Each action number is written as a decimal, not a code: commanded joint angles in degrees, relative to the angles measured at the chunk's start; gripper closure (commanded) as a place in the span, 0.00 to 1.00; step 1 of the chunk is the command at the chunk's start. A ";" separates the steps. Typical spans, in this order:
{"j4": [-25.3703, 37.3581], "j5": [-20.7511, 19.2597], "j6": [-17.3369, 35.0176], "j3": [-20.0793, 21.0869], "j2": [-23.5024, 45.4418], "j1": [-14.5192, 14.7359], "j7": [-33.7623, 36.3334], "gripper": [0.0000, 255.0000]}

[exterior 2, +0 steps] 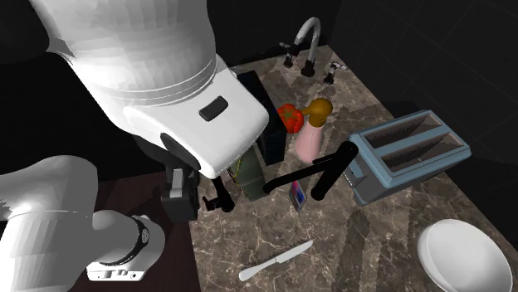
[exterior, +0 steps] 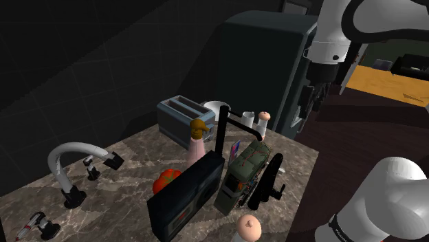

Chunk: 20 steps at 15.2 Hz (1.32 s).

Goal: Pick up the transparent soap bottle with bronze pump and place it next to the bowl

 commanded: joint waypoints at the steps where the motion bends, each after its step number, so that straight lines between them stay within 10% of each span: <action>1: 0.00 0.00 0.00 0.00 0.00 0.00 0.00 0.00; 20: 18.13 4.32 20.25 10.63 34.68 3.88 13.83 0.00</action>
